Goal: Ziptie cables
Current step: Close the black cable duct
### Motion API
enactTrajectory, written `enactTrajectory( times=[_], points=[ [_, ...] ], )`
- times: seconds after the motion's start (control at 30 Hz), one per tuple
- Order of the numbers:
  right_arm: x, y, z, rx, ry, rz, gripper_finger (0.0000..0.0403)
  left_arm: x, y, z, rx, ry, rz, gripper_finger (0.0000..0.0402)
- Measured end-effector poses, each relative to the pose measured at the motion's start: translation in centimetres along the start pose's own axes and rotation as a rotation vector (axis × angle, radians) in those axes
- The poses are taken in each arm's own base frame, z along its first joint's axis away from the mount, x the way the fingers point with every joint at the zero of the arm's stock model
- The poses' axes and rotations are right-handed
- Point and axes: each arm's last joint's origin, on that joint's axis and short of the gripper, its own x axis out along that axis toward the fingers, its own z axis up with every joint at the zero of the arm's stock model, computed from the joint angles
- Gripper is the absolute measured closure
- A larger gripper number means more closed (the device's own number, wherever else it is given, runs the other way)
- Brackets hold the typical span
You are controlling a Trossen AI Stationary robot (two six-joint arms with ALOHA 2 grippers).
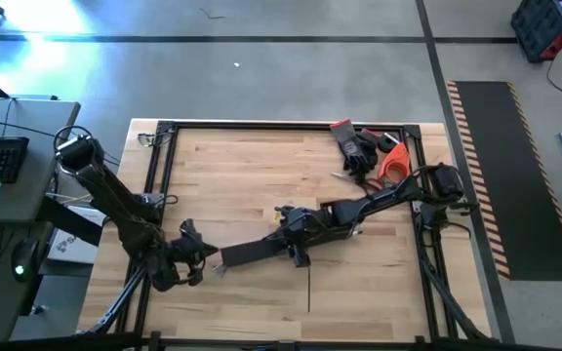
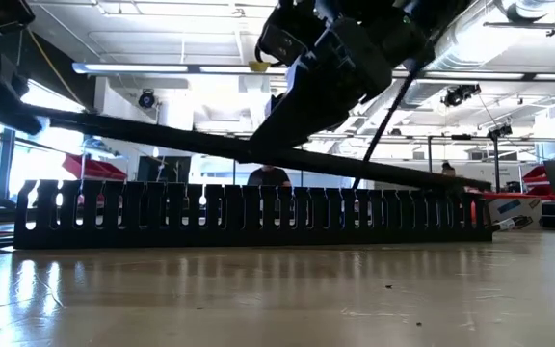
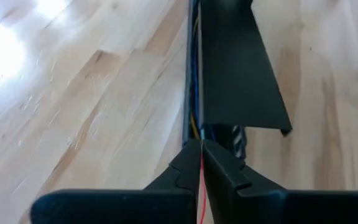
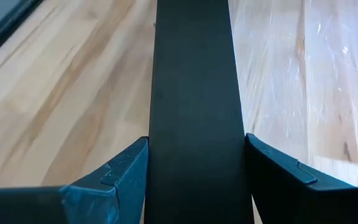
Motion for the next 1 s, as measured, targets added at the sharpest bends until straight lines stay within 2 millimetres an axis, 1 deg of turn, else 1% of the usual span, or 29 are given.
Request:
enactTrajectory(
  times=[0.13, 0.2, 0.3, 0.4, 0.5, 0.6, 0.83, 1.0],
  points=[
    [-0.4, -0.1, 1.0, -0.009, 0.058, -0.015, 0.0194, -0.8, 0.8, 0.4, 0.005, 0.007, 0.006, 0.0401],
    [-0.6, -0.2, 1.6, -0.027, 0.068, -0.025, 0.0194, -1.1, 1.1, 0.7, 0.003, -0.022, 0.013, 0.0401],
    [-0.7, -0.3, 2.0, -0.036, 0.059, -0.011, 0.0194, -1.3, 0.9, 1.4, 0.010, -0.096, 0.001, 0.0401],
    [-0.3, -0.6, 1.7, -0.028, 0.071, -0.003, 0.0194, -1.1, 0.4, 1.9, 0.008, -0.127, -0.026, 0.0401],
    [0.7, -0.9, 0.9, -0.020, 0.094, 0.020, 0.0194, -0.3, -0.2, 2.1, 0.025, -0.125, -0.046, 0.0401],
    [1.2, -0.9, 0.4, -0.019, 0.107, 0.019, 0.0194, 0.8, -0.7, 2.1, 0.029, -0.103, -0.046, 0.0401],
    [1.3, -0.9, 0.4, -0.018, 0.109, 0.019, 0.0194, 3.9, -0.9, 0.8, 0.031, -0.026, -0.050, 0.0402],
    [1.3, -0.9, 0.3, -0.013, 0.111, 0.015, 0.0194, 5.1, -0.2, 0.2, 0.021, 0.013, -0.056, 0.0401]
  ],
)
